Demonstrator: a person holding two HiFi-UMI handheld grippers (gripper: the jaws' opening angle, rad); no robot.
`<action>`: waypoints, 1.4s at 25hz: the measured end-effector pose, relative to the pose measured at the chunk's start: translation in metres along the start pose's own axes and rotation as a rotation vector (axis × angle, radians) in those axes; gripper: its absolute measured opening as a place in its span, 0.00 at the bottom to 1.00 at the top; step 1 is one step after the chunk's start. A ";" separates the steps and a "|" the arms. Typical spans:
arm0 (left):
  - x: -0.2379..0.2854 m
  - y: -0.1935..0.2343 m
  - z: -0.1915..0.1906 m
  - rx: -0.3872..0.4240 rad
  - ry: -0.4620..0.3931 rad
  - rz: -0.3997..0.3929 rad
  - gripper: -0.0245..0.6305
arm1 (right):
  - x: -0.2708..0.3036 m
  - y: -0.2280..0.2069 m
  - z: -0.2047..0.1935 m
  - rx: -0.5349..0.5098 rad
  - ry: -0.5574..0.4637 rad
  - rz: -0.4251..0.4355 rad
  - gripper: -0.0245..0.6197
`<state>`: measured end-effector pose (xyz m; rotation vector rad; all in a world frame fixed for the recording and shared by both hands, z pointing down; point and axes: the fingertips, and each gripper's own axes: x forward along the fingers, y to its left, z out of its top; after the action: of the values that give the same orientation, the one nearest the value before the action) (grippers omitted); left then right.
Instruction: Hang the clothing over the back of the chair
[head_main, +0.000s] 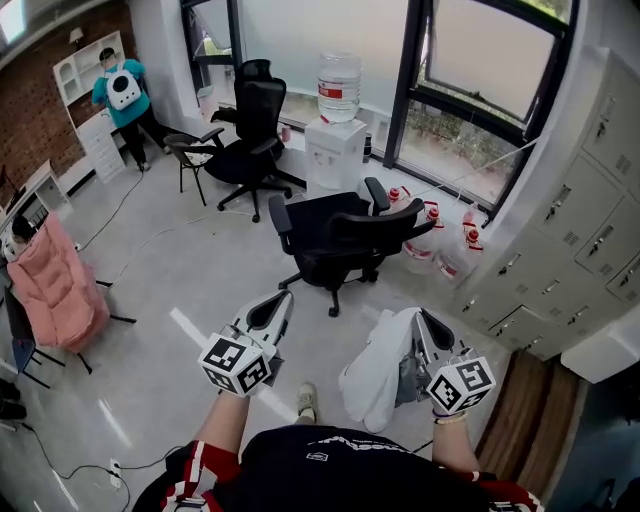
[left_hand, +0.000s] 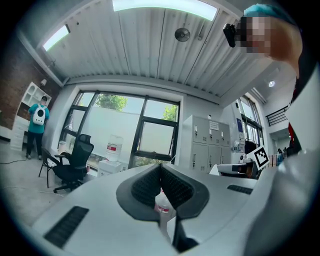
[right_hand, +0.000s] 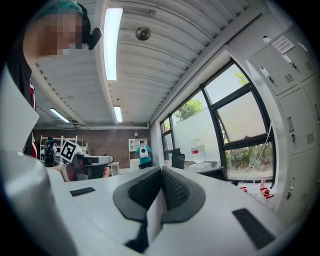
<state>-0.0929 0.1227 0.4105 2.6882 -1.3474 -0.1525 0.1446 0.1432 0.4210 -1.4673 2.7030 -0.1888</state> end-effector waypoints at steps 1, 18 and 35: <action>0.012 0.012 0.001 -0.002 -0.001 -0.003 0.07 | 0.013 -0.009 0.003 -0.004 -0.003 -0.007 0.07; 0.162 0.192 0.045 -0.033 -0.023 -0.072 0.07 | 0.230 -0.101 0.051 -0.002 -0.051 -0.161 0.07; 0.248 0.260 0.028 -0.092 0.006 -0.114 0.07 | 0.339 -0.140 0.081 -0.097 -0.074 -0.088 0.07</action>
<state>-0.1538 -0.2323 0.4173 2.6864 -1.1560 -0.2119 0.0858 -0.2227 0.3613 -1.5864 2.6264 -0.0077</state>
